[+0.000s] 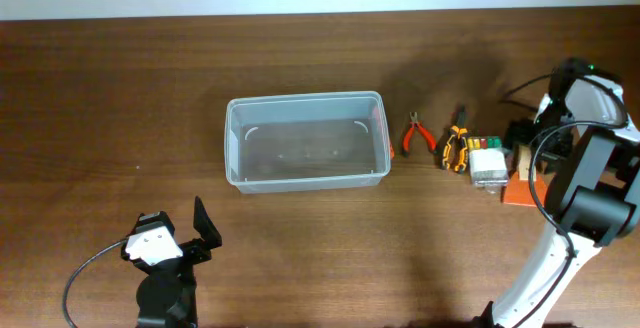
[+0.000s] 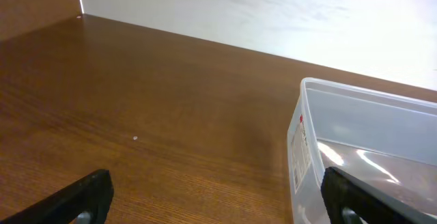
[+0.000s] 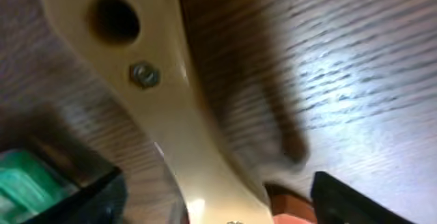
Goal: Pack container
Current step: 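Move the right gripper to the orange scraper and grasp its handle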
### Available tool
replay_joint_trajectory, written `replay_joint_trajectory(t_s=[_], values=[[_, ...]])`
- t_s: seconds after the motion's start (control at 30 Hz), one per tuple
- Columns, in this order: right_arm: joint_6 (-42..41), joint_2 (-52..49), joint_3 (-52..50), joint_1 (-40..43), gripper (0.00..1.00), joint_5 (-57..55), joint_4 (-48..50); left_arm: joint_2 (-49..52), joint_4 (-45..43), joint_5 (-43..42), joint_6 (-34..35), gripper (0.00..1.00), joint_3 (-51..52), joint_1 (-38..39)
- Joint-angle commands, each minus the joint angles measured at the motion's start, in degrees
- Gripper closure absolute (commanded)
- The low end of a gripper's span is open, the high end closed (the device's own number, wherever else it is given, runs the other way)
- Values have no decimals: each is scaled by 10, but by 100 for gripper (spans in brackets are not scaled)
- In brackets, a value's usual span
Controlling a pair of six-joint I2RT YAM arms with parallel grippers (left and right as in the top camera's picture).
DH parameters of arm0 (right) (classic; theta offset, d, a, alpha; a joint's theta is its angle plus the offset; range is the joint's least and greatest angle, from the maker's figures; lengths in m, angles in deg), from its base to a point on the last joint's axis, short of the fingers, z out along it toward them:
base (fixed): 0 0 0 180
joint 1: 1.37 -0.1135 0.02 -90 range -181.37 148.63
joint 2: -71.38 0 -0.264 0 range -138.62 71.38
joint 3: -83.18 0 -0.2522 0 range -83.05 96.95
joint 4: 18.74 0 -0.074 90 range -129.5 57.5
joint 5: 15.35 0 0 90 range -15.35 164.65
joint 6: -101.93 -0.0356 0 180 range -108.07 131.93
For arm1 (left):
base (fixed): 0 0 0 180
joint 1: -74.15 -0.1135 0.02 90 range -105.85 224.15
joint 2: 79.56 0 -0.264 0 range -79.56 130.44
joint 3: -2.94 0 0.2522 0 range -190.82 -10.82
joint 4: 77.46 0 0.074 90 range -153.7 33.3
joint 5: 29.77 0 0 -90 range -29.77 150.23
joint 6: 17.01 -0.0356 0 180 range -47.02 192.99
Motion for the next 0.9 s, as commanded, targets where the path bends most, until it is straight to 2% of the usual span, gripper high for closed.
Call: replay_joint_trajectory(t_s=[0.0,0.13,0.2,0.5,0.63,0.87], values=[[3,-9,-26,-2,20,-3,5,-3,0,2,-5,1,2,2],[3,-9,-40,-2,33,-3,6,-3,0,2,-5,1,2,2],[3,-9,-44,-2,43,-3,5,-3,0,2,-5,1,2,2],[-12,-9,-45,-2,49,-3,-3,-3,0,2,-5,1,2,2],[-13,-9,-45,-2,59,-3,-3,-3,0,2,-5,1,2,2],[-35,-9,-45,-2,66,-8,0,-3,0,2,-5,1,2,2]])
